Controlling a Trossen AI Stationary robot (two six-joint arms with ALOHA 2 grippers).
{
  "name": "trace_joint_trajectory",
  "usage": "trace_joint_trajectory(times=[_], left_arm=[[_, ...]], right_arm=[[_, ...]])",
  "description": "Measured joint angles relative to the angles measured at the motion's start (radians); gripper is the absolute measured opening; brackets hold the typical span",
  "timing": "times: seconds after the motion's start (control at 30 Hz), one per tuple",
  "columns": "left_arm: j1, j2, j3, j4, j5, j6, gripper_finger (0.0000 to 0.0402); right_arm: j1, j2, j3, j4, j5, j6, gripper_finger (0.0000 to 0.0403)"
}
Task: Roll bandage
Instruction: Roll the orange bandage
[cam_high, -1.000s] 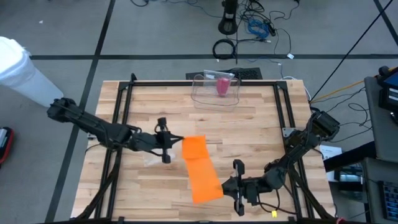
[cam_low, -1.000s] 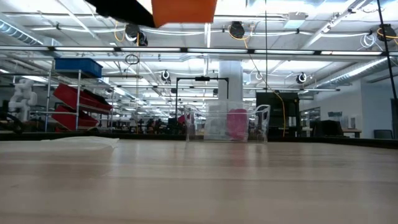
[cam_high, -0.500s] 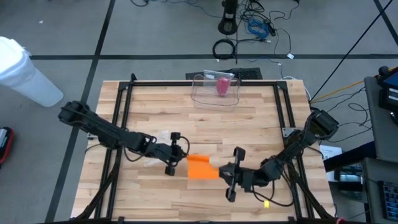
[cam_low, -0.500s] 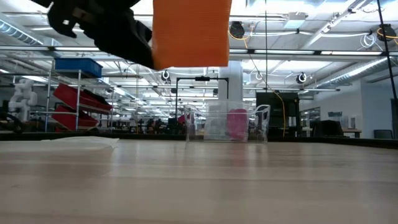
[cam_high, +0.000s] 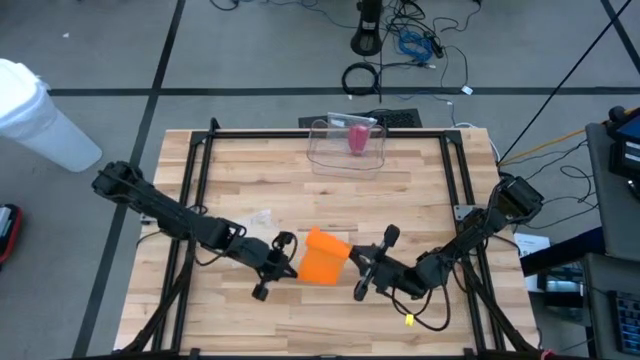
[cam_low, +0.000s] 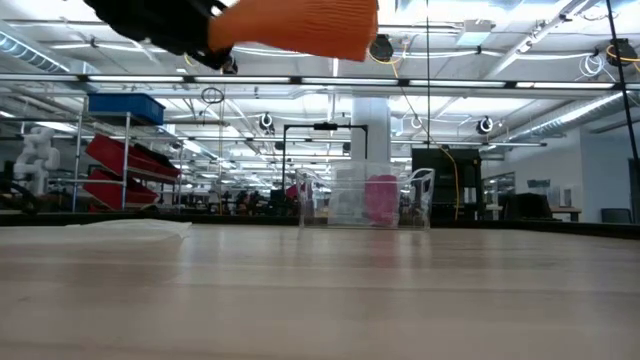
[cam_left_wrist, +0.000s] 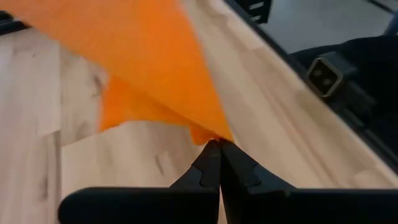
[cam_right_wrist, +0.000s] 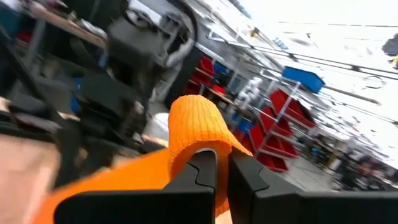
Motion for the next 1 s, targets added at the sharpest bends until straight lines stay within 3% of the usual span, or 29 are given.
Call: trace_joint_trajectory(times=[0.4,0.7,1.0], left_arm=[[-0.079,-0.077,0.0,0.001,0.0,0.002,0.0],[-0.096,-0.138,0.0,0.155,0.054,0.059,0.0],[-0.089,-0.243,0.0,0.322,0.036,0.11,0.0]], right_arm=[[0.001,0.0,0.0,-0.034,0.135,-0.074,0.0004],[-0.009,0.0,0.0,-0.239,0.134,0.109,0.0004],[-0.011,0.0,0.0,-0.422,0.104,0.304,0.0004]])
